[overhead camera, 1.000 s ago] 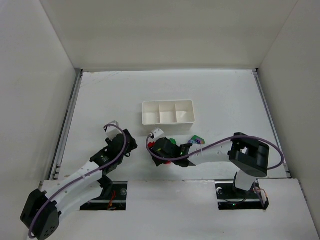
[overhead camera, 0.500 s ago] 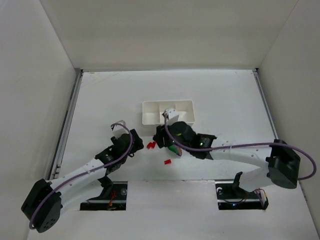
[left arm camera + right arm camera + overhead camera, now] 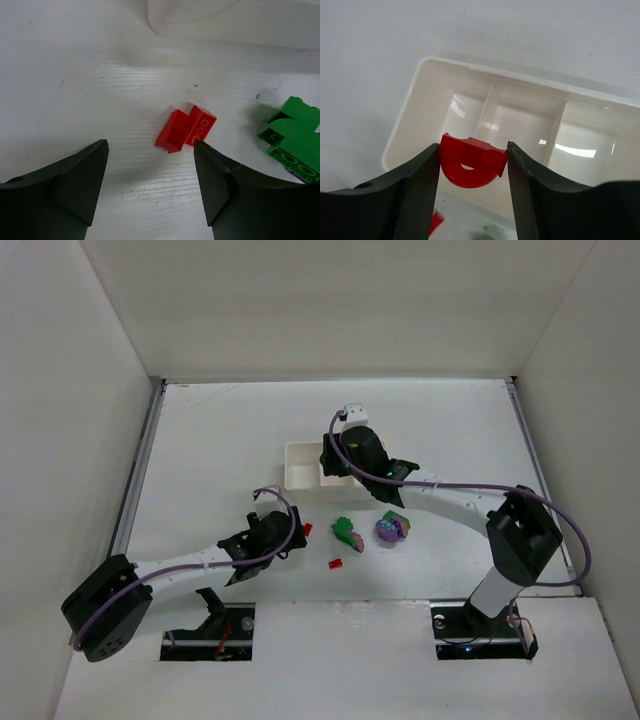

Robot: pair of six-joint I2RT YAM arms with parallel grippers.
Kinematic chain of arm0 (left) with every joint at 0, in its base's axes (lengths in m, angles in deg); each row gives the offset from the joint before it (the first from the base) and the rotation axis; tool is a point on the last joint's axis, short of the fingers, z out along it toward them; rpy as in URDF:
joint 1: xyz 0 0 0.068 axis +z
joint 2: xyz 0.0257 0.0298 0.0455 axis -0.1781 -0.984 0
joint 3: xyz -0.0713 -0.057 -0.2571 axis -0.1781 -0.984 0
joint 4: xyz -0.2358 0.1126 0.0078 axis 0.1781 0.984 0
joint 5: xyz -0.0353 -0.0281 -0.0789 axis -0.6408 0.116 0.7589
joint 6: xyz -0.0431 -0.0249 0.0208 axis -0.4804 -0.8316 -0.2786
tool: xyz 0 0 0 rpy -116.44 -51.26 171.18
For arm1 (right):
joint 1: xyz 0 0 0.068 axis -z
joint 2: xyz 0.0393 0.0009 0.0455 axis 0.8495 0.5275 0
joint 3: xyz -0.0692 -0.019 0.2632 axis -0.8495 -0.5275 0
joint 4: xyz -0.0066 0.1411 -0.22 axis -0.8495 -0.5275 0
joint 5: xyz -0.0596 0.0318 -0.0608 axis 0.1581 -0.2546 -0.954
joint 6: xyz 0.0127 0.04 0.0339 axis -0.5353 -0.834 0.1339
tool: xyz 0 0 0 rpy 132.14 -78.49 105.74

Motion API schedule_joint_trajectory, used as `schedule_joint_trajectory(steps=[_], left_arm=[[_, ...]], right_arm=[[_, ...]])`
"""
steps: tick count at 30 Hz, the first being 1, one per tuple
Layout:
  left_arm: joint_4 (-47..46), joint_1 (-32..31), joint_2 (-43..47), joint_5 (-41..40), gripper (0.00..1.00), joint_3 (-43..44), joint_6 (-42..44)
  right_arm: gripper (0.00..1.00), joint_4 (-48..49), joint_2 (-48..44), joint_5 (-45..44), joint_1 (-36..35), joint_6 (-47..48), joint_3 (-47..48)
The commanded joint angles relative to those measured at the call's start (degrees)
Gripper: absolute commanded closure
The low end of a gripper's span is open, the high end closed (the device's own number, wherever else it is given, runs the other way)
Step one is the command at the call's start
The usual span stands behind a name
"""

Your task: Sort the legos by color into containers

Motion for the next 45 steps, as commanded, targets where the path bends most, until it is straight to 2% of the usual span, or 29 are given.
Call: schedule_joint_trajectory(steps=[1,5,9,11,13,19,24,28,35,37,42,45], left_arm=[[-3.70,-0.73,-1.90,-0.69,0.33,2.92,1.89],[-4.93,-0.73,-4.53,-0.69,0.33,3.62,3.04],[-5.81,-0.38,-6.99,-0.69,0.33,4.24,3.92],[-6.25,-0.21,-8.05,-0.69,0.34,4.50,4.18],[-6.95,-0.03,-9.28,-0.69,0.34,4.76,4.79],[-7.84,-0.91,-12.71,-0.42,0.40,6.43,6.47],[-7.13,-1.61,-12.98,-0.69,0.41,6.17,6.20],[-5.65,-1.70,-10.88,-2.35,0.41,5.73,6.12],[-4.23,-2.23,-2.00,-3.77,0.39,0.47,3.66],[-4.23,-1.88,-0.59,-2.89,0.42,-0.42,3.57],[-4.15,-1.53,-2.60,-0.25,0.59,0.37,4.27],[-3.71,-1.52,-5.94,-0.07,0.62,1.95,4.80]], right_arm=[[0.55,1.10,0.99,-1.37,0.71,1.39,2.71],[0.53,1.54,2.40,-1.29,1.33,0.60,1.83],[0.32,1.19,2.67,-1.20,1.33,0.60,2.19],[0.26,1.62,1.01,-0.94,1.24,0.60,1.66],[0.24,1.63,-1.28,-0.94,1.24,0.69,0.87],[0.25,3.47,-8.40,-1.46,1.24,0.17,-5.80],[0.25,5.67,-10.78,-1.20,1.07,-1.77,-10.99],[0.26,6.37,-11.74,-1.02,-0.07,-2.12,-12.75],[0.27,7.34,-12.28,-0.85,-1.04,-1.77,-13.90],[0.27,7.43,-12.01,-0.76,-1.22,-1.86,-13.81],[0.28,7.51,-11.75,-0.76,-1.31,-1.95,-13.81],[0.28,7.51,-12.01,-0.76,-1.31,-2.03,-13.99]])
